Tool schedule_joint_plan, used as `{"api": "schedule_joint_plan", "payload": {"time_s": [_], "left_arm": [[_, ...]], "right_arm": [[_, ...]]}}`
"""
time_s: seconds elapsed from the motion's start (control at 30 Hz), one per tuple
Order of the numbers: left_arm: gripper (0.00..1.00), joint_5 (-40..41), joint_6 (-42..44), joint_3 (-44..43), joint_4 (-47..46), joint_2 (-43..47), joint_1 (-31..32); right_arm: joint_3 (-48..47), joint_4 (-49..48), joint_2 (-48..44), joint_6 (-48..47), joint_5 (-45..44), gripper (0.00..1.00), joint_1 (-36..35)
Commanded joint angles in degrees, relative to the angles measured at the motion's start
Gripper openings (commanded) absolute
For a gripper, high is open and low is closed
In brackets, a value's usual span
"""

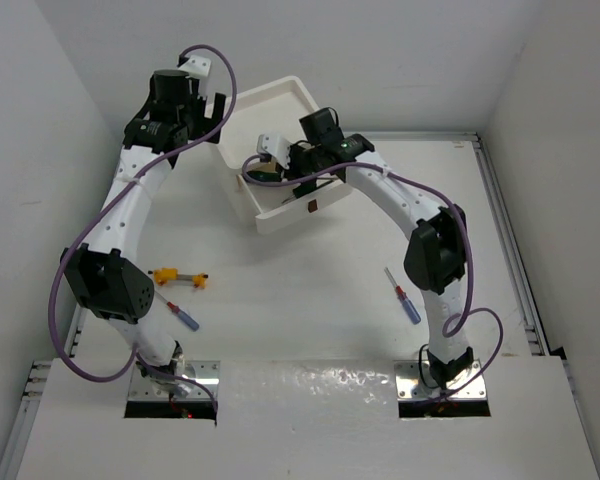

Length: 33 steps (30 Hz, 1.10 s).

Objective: Sort the tools into containers

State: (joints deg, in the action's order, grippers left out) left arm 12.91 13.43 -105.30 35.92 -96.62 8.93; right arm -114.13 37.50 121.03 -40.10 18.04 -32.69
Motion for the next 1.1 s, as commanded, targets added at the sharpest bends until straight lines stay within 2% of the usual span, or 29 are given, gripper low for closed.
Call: {"api": "schedule_joint_plan", "payload": {"time_s": [0.0, 0.1, 0.13, 0.17, 0.23, 0.27, 0.4, 0.57, 0.67, 0.7, 0.8, 0.83, 0.9, 0.93, 1.0, 1.07], "left_arm": [[1.0, -0.3, -0.1, 0.3, -2.0, 2.6, -0.5], [1.0, -0.3, 0.2, 0.4, -2.1, 2.7, -0.5], [1.0, -0.3, 0.3, 0.4, -2.1, 2.8, -0.5], [1.0, -0.3, 0.3, 0.5, -2.1, 2.8, -0.5], [1.0, -0.3, 0.3, 0.6, -2.0, 2.8, -0.5], [1.0, -0.6, 0.3, 0.7, -2.0, 2.8, -0.5], [1.0, -1.4, -0.2, 0.6, -2.3, 2.2, -0.5], [1.0, -3.1, -0.3, -0.3, -2.3, 0.9, -0.4], [1.0, -3.9, -0.4, -2.1, -1.9, -0.4, -0.4], [1.0, -3.9, -0.4, -2.8, -1.9, -0.7, -0.4], [1.0, -4.7, -0.8, -3.9, -2.0, -2.0, -0.4], [1.0, -4.9, -0.9, -4.2, -1.9, -2.3, -0.4], [1.0, -5.5, -1.3, -4.8, -1.8, -3.3, -0.4], [0.99, -5.6, -1.6, -4.9, -1.7, -3.6, -0.4], [0.99, -5.6, -1.6, -4.9, -1.7, -4.1, -0.4], [0.99, -5.5, -1.4, -4.6, -1.7, -4.5, -0.3]], "right_arm": [[0.6, -7.4, -3.6, 5.9, 4.4, 0.08, 0.3], [1.4, -8.8, -3.8, 6.3, 5.0, 0.11, 0.3], [1.6, -8.5, -3.5, 6.3, 4.6, 0.16, 0.3], [1.5, -7.4, -3.4, 5.8, 4.2, 0.28, 0.3], [1.4, -6.0, -3.6, 5.4, 3.5, 0.36, 0.3], [1.4, -5.6, -4.0, 5.2, 3.2, 0.47, 0.3], [1.6, -5.2, -6.7, 5.7, 1.1, 0.61, 0.3], [2.2, -8.3, -13.4, 13.3, 0.2, 0.74, -0.1], [7.7, -11.2, -19.7, 21.4, -2.9, 0.74, -0.7], [9.7, -14.1, -21.5, 24.3, -7.6, 0.73, -1.1], [18.7, -16.8, -27.7, 34.6, -18.2, 0.64, -2.7], [21.3, -17.1, -29.1, 38.8, -25.1, 0.56, -3.3], [29.2, -17.7, -33.6, 43.3, -31.5, 0.5, -6.8], [32.2, -18.5, -35.1, 44.0, -37.9, 0.49, -8.3], [40.9, -22.9, -40.1, 45.5, -42.4, 0.48, -13.0], [48.0, -25.1, -42.9, 49.2, -41.6, 0.48, -13.9]]}}
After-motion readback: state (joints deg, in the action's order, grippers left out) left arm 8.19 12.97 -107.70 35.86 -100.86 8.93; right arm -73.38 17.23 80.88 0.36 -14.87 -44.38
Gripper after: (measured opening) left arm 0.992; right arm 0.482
